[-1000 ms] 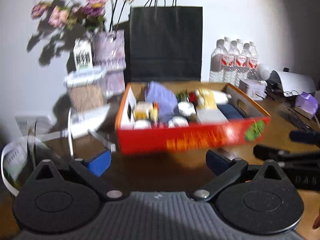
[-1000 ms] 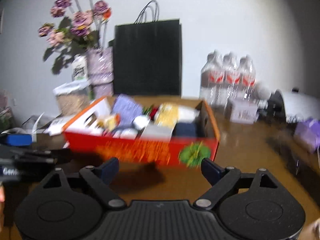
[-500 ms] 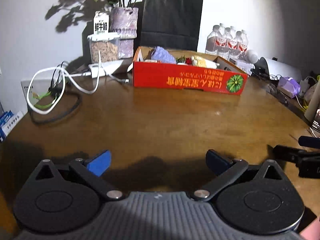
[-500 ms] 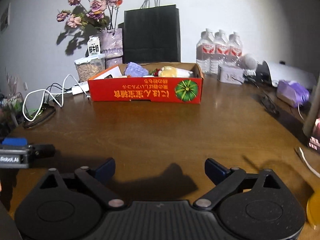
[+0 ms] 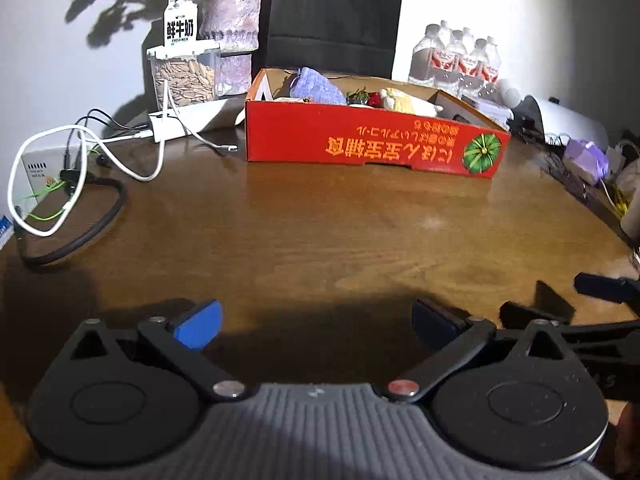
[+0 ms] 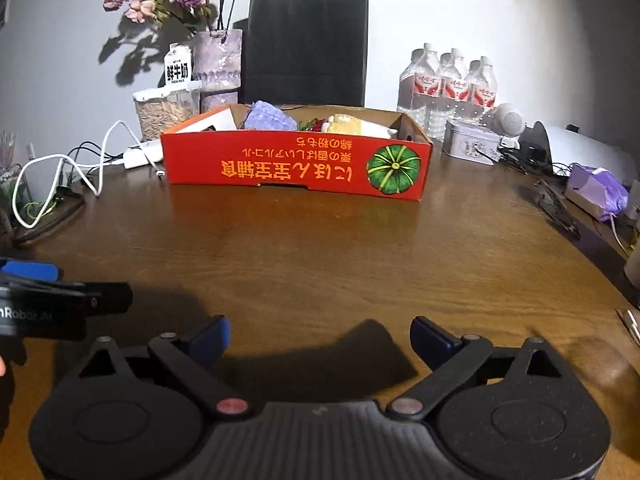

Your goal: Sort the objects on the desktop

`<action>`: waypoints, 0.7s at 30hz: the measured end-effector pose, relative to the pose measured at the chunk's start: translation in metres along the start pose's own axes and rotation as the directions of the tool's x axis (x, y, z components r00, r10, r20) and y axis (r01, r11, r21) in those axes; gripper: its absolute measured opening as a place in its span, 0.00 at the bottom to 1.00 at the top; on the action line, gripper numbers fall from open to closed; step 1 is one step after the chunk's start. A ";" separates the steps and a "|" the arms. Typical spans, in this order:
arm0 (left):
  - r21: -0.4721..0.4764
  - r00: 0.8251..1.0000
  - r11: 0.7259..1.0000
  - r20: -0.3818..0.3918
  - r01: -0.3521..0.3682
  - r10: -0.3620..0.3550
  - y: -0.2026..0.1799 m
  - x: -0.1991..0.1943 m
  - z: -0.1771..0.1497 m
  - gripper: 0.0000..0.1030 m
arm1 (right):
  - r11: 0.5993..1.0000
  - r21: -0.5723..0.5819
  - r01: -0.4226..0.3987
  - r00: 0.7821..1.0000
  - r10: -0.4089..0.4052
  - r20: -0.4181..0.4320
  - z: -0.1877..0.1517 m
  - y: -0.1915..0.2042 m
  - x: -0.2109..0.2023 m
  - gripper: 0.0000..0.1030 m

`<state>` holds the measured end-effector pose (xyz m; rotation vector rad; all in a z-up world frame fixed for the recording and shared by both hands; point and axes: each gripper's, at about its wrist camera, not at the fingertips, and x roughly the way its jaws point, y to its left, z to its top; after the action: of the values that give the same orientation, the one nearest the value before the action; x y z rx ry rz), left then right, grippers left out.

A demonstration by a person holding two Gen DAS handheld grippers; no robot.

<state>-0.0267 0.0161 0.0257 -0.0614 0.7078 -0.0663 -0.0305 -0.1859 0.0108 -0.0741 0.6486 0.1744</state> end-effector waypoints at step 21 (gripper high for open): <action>0.050 0.997 0.996 0.009 -0.070 0.070 -0.005 0.043 0.015 1.00 | 0.999 0.051 0.015 0.999 -0.013 -0.052 0.021 -0.009 0.047 1.00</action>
<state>0.0154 0.0077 0.0094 0.0118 0.7000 -0.0165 0.0207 -0.1856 -0.0011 -0.0336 0.7034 0.1424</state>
